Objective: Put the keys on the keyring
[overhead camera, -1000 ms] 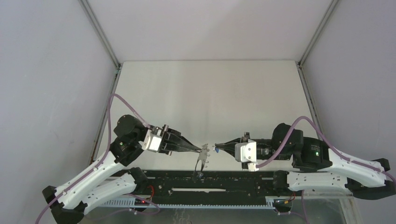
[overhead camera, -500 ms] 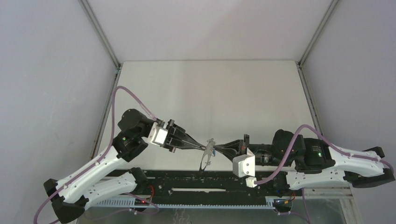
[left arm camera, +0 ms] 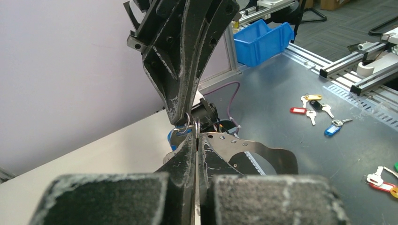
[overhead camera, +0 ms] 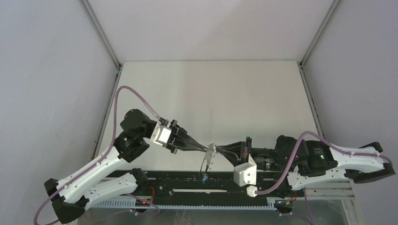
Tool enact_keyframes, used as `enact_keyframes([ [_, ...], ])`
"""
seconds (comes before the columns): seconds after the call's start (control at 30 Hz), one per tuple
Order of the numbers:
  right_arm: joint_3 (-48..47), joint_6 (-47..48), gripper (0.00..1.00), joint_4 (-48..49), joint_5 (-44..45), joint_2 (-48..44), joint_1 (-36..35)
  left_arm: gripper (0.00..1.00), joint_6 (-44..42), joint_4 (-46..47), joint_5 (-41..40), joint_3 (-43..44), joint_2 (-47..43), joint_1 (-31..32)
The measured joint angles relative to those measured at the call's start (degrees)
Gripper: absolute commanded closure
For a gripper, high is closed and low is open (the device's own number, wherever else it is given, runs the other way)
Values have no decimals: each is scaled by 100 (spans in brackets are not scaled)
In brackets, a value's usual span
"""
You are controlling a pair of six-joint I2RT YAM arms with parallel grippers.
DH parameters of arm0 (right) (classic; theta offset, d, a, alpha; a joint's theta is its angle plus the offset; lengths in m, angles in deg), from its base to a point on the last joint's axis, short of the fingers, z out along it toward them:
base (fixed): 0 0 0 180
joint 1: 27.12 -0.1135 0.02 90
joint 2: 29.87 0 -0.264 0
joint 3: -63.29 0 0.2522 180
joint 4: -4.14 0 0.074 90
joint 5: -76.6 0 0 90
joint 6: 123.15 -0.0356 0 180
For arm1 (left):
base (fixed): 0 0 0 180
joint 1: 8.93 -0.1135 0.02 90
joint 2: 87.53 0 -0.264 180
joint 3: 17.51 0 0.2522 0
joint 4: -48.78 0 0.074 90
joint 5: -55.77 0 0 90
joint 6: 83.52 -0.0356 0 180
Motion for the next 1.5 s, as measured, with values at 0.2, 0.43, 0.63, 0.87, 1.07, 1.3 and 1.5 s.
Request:
enact_keyframes([
  [0.2, 0, 149, 100, 0, 96, 0, -164, 100, 35, 0, -46, 0, 74, 2],
  [0.43, 0, 210, 100, 0, 164, 68, -232, 100, 35, 4, -87, 0, 98, 11],
  [0.63, 0, 234, 100, 2, 205, 127, -249, 100, 37, 11, -90, 0, 98, 33],
  [0.87, 0, 240, 100, 42, 232, 144, -140, 100, 140, 35, -162, 0, 109, 0],
  [1.07, 0, 153, 100, 39, -203, 118, 645, 100, 245, 68, -234, 0, 291, -278],
  [1.3, 0, 149, 100, 46, -713, 11, 1290, 100, 538, 315, -251, 7, 610, -590],
  [1.5, 0, 109, 100, 94, -1246, -33, 1902, 100, 721, 426, -229, 190, 896, -693],
])
